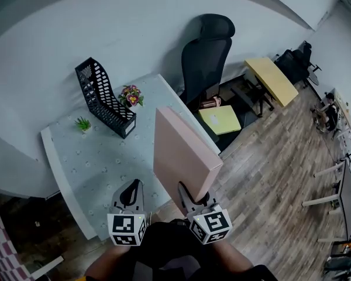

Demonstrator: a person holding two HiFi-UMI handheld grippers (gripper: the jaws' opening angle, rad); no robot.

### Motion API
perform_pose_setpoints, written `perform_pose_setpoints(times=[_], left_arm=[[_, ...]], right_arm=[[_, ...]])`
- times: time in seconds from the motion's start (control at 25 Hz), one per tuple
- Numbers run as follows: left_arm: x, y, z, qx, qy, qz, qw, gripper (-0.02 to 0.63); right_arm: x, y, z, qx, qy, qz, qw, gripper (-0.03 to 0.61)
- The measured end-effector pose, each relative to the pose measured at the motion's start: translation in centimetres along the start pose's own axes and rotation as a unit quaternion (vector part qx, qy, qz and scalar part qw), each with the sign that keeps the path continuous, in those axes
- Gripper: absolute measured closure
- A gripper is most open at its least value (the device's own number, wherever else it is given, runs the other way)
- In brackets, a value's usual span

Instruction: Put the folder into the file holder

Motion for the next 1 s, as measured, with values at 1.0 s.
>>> perform_pose_setpoints(times=[1.0], left_arm=[[-5.5,9.3,0.0,-0.190,-0.047,-0.031,0.9802,0.598]], right_arm=[[-13.4,2.9,15.1,-0.180,-0.117,-0.011,0.977,0.439]])
Point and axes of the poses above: the fingertips, and each gripper's own axes: z forward along the fingers, y to its left, x out of its underside, the point moved 5 cm from there along -z, backward along the fingers, and after that the axes turned 15 degrees about x, right-handed, at the moved point
